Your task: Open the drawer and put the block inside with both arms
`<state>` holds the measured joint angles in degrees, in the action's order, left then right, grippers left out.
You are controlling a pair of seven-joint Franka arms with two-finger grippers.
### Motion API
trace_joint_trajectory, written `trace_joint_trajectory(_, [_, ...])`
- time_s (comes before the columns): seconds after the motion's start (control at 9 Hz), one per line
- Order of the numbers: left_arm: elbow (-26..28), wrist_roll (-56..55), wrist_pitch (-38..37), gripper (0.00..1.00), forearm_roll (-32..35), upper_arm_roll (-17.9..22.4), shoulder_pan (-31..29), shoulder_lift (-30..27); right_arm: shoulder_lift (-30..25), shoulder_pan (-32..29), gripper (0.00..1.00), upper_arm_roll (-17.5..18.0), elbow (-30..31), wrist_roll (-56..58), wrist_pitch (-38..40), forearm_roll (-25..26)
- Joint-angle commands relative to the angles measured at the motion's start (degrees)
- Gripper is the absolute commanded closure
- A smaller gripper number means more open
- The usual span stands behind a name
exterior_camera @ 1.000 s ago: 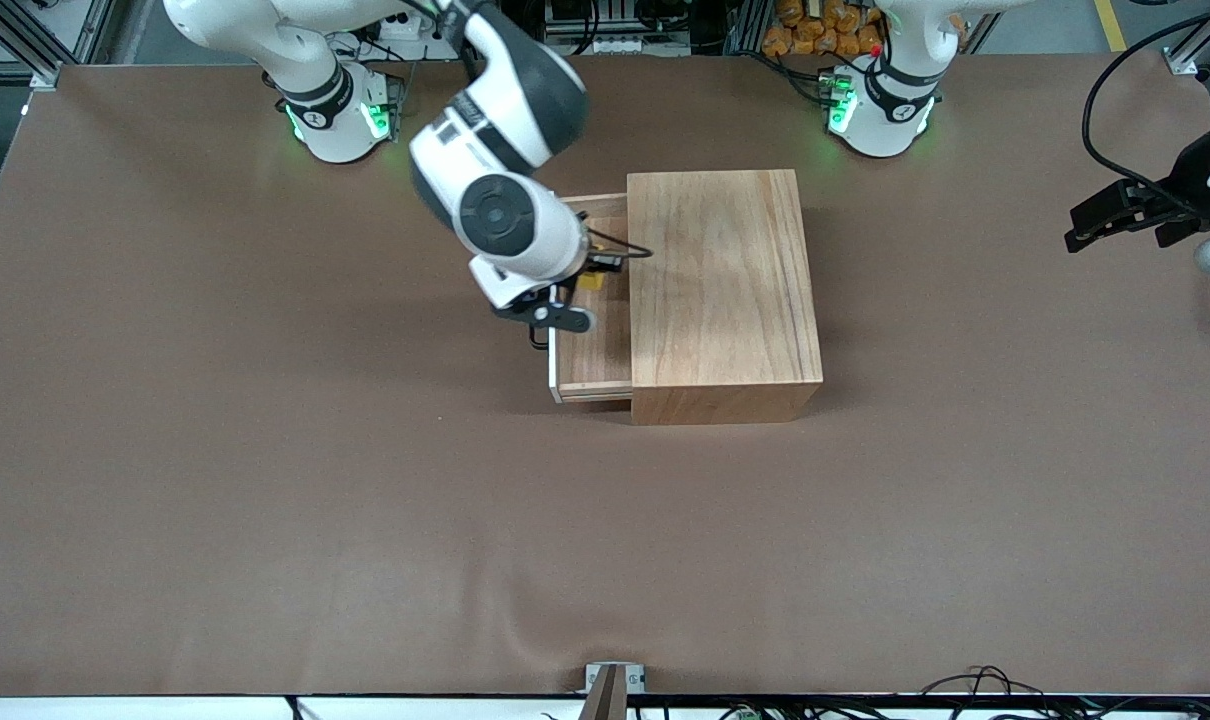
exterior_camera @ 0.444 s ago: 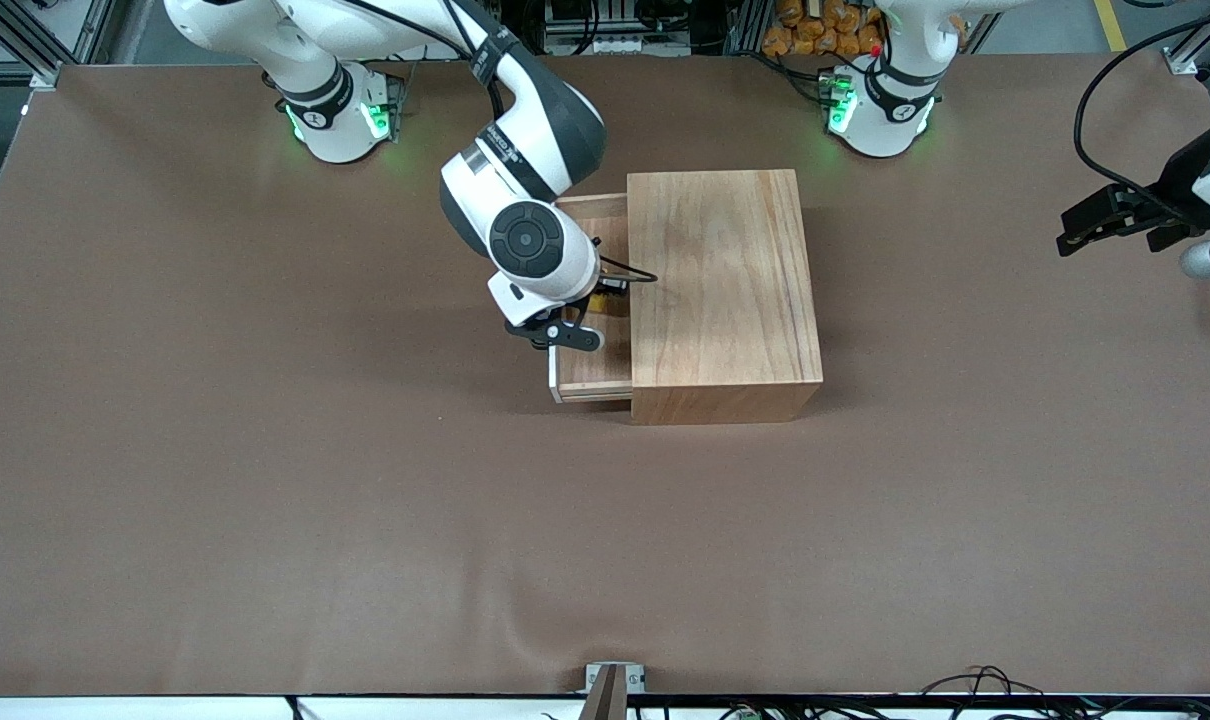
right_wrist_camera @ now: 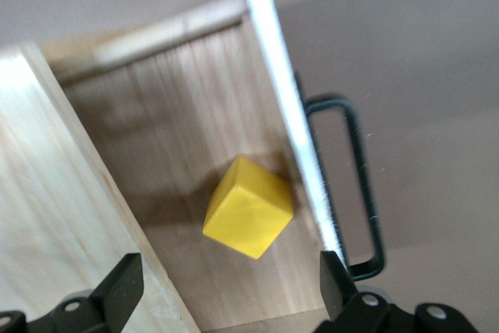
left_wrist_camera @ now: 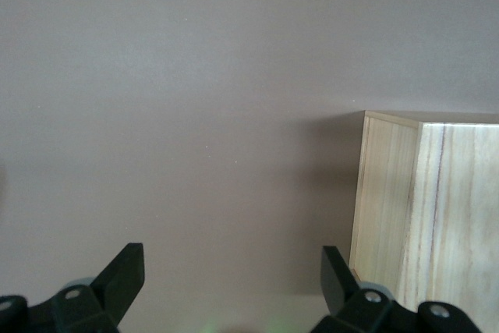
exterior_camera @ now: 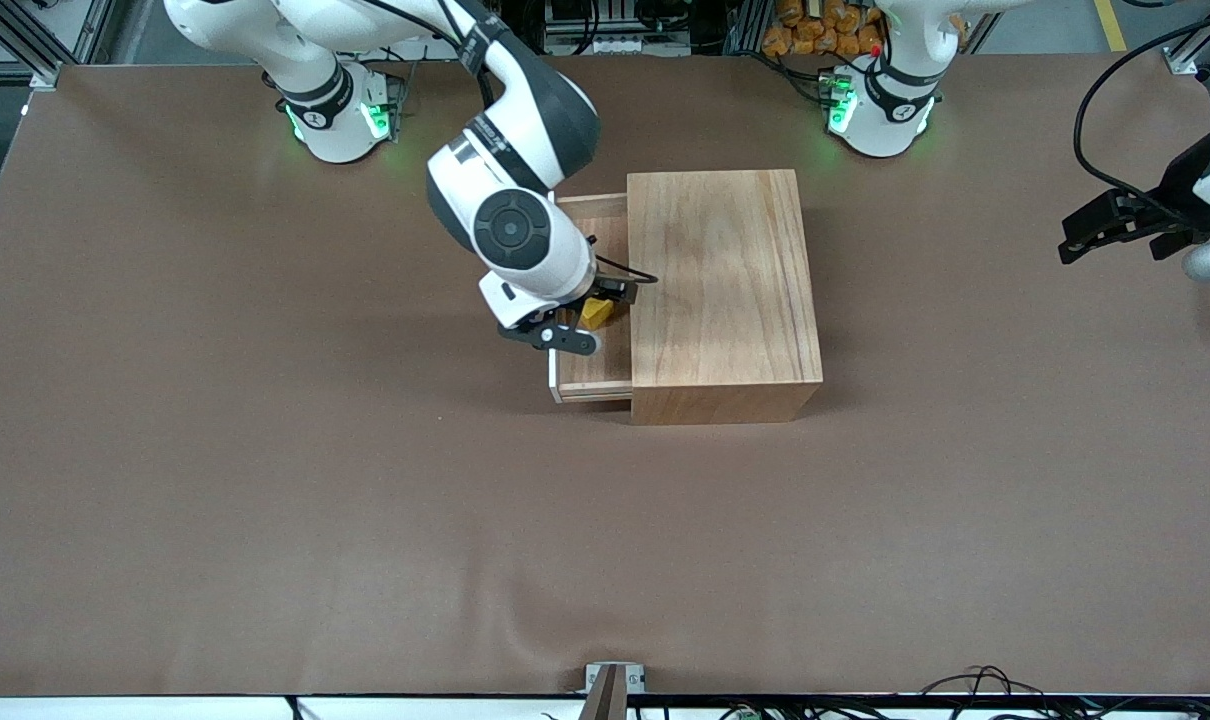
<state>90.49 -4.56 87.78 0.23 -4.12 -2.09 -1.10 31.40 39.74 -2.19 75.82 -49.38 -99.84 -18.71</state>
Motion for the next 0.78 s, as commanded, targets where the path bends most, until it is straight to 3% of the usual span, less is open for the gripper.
trace_joint_trajectory(0.0, [1.4,1.1,1.0,0.00,1.0,-0.8,-0.7,-1.3,-0.7,-7.9,0.00,0.3,-8.0,0.6,7.3,0.8])
trace_joint_trajectory(0.33, [3.4,1.2,2.3,0.00,1.0,-0.7,-0.9,-2.2,-6.3,-16.6,0.00,-0.7,-9.4,2.3,10.0,9.8])
trace_joint_trajectory(0.67, [7.5,1.3,7.1,0.00,1.0,-0.7,-0.8,-4.7,-12.2,-25.7,0.00,-0.3,-9.5,21.4,17.5,13.4])
